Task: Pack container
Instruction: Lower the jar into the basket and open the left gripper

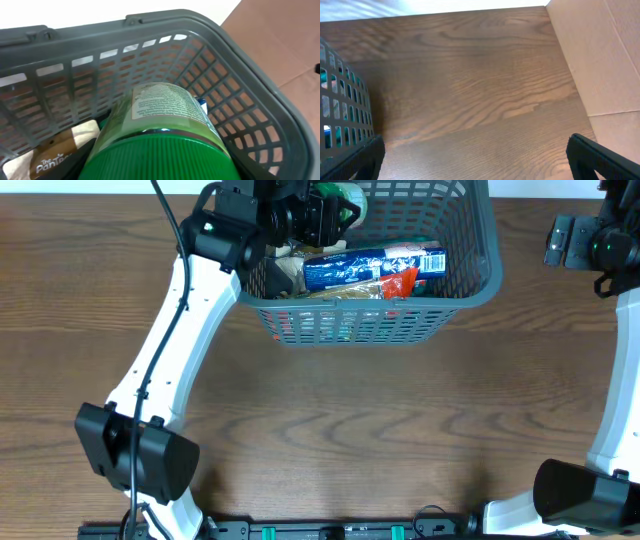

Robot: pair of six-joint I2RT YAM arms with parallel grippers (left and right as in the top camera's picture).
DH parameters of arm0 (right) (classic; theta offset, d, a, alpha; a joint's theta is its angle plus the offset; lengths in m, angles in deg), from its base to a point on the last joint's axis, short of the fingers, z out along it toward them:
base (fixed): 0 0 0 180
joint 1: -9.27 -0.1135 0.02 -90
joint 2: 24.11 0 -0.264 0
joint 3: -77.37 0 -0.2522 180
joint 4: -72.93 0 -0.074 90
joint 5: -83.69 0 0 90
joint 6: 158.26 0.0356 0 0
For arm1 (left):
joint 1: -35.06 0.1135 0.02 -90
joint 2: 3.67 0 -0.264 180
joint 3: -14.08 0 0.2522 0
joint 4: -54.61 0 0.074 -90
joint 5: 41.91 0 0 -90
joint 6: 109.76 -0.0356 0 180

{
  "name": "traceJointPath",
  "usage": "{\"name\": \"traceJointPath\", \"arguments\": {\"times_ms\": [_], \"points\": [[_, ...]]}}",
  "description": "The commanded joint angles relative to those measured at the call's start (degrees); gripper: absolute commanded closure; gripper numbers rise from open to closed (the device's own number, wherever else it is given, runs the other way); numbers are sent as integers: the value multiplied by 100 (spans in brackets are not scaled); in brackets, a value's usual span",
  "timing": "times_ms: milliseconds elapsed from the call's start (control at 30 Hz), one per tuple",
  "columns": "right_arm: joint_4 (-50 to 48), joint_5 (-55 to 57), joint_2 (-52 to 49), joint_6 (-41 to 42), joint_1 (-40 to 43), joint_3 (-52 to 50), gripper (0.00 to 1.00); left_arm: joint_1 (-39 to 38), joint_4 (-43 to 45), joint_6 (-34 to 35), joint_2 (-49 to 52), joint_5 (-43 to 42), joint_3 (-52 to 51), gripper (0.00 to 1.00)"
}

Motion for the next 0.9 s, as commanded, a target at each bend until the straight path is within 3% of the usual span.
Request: {"name": "traceJointPath", "arguments": {"times_ms": [0,33,433,700,867], "points": [[9,0,48,-55,15,66,1,9,94,-92,-39,44,44,12],[9,0,48,-52,15,66,1,9,96,-92,-46,44,44,1],[7,-2,48,-52,15,66,1,44,-210,-94,-127,245,44,1],[9,0,48,-55,20,66,1,584,-306,-136,-1069,1775,57,1],[7,0,48,-55,15,66,1,1215,-903,-133,-1722,3646,57,1]]}}
